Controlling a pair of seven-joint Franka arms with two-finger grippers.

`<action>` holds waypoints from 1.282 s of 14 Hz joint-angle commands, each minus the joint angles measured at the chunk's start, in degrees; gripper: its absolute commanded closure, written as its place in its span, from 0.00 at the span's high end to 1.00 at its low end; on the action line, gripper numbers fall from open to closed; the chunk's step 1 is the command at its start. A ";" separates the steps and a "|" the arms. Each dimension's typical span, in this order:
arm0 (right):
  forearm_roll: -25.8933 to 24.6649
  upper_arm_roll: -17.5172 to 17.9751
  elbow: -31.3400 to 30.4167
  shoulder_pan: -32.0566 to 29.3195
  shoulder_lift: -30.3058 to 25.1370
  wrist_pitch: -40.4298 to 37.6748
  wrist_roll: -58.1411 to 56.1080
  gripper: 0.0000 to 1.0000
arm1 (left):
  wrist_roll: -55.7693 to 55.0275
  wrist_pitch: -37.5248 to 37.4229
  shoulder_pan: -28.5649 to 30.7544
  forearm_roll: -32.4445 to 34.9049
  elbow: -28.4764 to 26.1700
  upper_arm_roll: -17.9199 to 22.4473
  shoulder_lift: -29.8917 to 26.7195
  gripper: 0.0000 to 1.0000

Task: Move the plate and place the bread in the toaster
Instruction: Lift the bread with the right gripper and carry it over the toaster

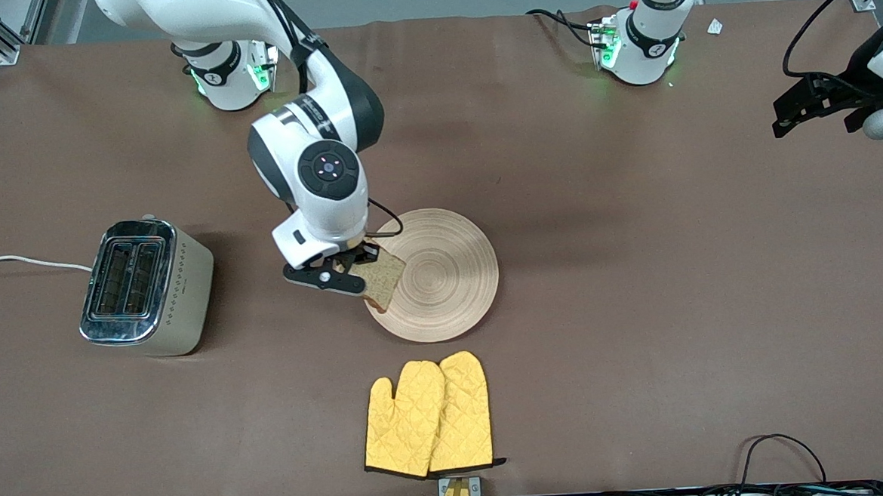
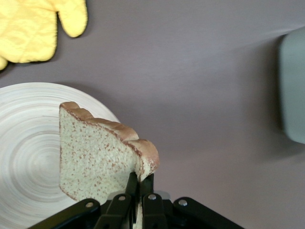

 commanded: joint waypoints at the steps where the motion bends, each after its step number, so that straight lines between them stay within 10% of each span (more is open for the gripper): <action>1: -0.90 0.36 -1.64 -3.24 -4.35 -3.95 -4.03 0.00 | -0.05 0.89 -0.22 -0.57 -0.17 0.08 -0.38 1.00; 18: -26.82 0.09 -1.64 -12.12 -5.50 -19.68 -21.17 0.00 | 0.12 1.94 -0.22 -0.66 -0.26 -0.01 -0.38 1.00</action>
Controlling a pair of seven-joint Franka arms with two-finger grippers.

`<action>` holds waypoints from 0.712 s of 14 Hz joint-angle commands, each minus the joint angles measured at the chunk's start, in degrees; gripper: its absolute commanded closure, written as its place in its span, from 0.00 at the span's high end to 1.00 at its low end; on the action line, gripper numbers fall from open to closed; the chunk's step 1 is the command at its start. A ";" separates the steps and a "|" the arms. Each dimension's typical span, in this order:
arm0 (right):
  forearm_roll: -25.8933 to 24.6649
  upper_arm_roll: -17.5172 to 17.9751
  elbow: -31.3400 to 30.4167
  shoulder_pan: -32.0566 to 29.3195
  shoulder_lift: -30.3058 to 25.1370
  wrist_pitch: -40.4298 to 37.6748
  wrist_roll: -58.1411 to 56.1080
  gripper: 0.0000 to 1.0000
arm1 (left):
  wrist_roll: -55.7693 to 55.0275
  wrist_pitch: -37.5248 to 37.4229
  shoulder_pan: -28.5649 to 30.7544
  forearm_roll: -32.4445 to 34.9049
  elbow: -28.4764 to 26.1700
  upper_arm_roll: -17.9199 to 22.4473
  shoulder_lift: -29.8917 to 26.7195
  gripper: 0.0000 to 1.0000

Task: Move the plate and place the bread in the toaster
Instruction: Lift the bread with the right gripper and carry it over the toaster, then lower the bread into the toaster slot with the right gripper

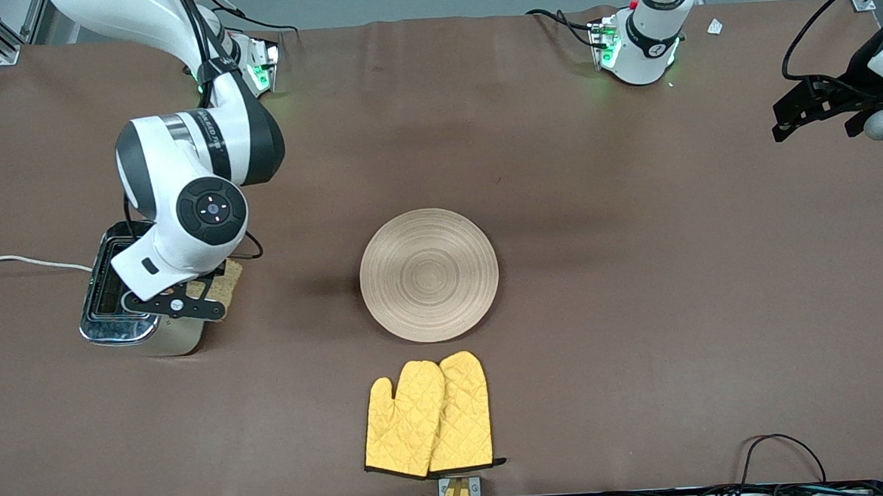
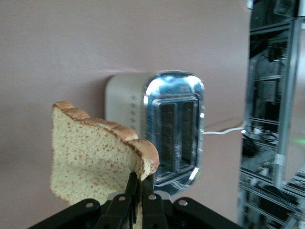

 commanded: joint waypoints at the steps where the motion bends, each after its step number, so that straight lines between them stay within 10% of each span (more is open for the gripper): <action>1: -4.67 0.79 -1.39 -1.54 -1.12 -3.72 -3.47 0.00 | 0.13 0.35 -0.16 -0.66 -0.26 0.00 -0.38 1.00; 10: -18.91 0.87 -3.75 0.47 1.60 -14.28 -4.45 0.00 | 0.04 0.17 -0.16 -0.66 -0.34 -0.08 -0.38 1.00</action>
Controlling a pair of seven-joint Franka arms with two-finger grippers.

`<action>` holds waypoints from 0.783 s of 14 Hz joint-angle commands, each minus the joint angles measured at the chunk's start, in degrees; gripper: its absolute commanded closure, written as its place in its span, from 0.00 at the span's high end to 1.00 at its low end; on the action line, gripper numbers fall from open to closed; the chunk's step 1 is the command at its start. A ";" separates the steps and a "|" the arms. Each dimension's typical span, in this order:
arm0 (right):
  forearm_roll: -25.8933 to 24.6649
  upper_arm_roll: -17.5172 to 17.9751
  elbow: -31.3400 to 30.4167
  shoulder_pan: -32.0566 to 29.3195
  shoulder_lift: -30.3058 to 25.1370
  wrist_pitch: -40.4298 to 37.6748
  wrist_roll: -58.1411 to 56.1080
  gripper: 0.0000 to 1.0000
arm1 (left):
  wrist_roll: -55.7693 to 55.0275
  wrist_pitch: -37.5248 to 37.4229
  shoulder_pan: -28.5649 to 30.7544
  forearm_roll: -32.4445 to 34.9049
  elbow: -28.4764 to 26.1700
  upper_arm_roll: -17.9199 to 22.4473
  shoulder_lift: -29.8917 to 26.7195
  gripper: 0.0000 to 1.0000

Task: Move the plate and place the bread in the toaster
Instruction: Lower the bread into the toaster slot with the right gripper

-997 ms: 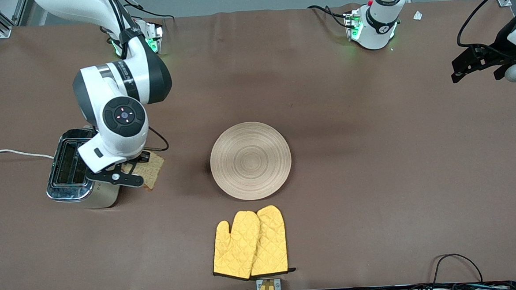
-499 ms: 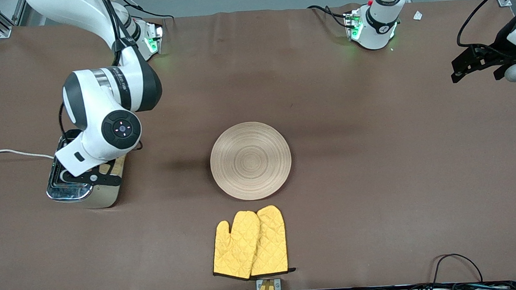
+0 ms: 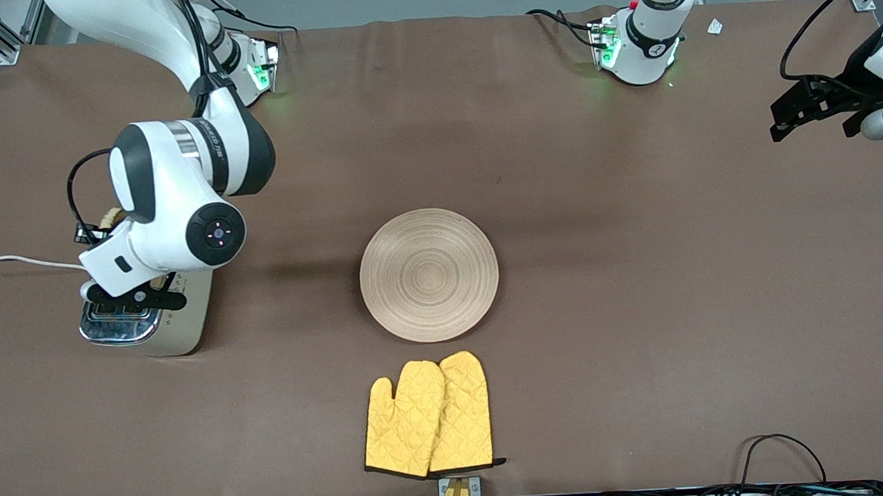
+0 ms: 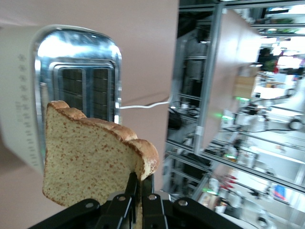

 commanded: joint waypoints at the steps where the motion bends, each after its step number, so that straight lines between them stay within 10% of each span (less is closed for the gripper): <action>1: -5.67 0.40 -2.31 0.67 1.74 -1.01 0.10 0.00 | 0.04 0.17 -0.07 -0.66 -0.33 0.11 -0.38 1.00; 11: -11.04 0.40 -2.22 -1.79 6.84 -0.22 0.28 0.00 | 0.04 0.17 0.02 -0.66 -0.59 0.11 -0.29 1.00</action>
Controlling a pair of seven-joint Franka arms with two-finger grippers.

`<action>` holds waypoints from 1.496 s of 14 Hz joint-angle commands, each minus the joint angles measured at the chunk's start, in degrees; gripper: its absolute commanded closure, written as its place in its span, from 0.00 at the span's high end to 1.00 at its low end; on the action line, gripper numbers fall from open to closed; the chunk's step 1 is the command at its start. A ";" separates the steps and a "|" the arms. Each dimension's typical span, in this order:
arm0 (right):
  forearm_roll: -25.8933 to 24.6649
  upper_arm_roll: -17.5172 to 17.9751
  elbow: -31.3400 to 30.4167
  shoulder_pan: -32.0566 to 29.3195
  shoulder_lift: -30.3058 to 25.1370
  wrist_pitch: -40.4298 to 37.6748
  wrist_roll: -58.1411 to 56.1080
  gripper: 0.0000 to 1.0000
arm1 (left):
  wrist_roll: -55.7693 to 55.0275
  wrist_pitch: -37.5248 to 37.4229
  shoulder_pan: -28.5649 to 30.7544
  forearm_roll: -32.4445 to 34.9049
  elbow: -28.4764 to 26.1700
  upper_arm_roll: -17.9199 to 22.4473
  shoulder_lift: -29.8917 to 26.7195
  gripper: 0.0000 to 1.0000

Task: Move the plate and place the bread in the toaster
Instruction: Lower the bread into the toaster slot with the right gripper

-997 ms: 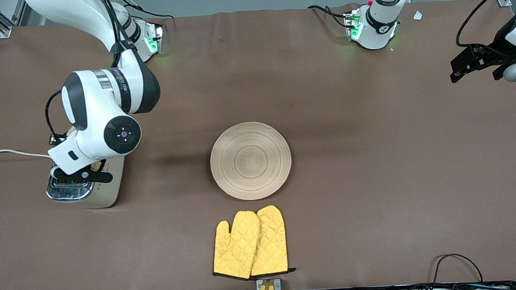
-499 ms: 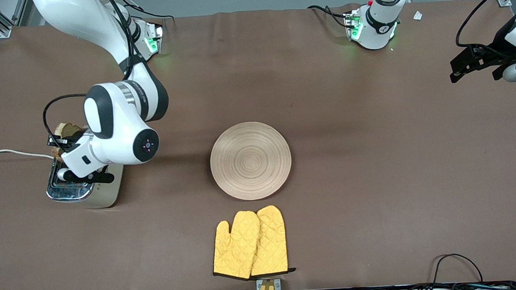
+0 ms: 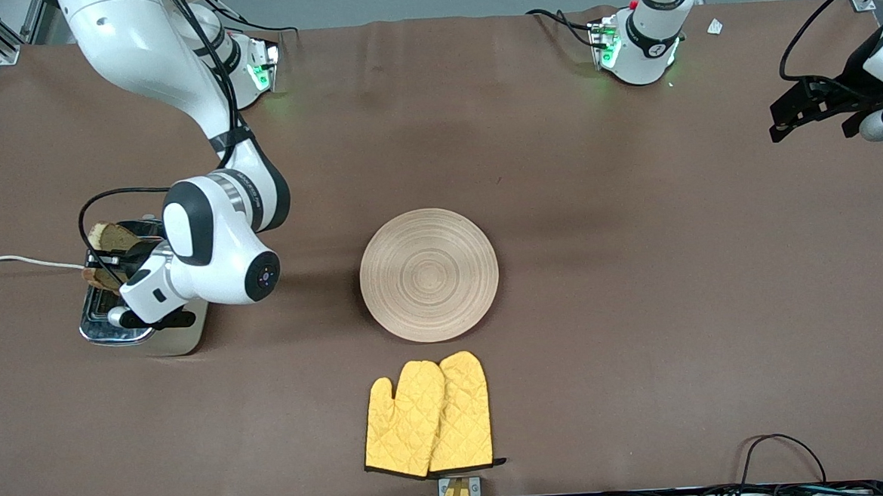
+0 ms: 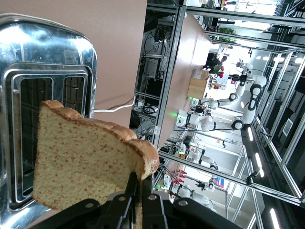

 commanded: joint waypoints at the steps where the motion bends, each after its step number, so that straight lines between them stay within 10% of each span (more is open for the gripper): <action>1: -1.70 0.70 -0.31 -1.22 -0.25 0.23 0.18 0.00 | 0.04 0.17 0.00 -0.66 -0.40 0.10 -0.25 1.00; 21: -0.82 0.79 -0.22 -1.93 1.85 4.19 2.63 0.02 | -0.05 0.17 0.18 -0.66 -0.49 0.19 -0.16 1.00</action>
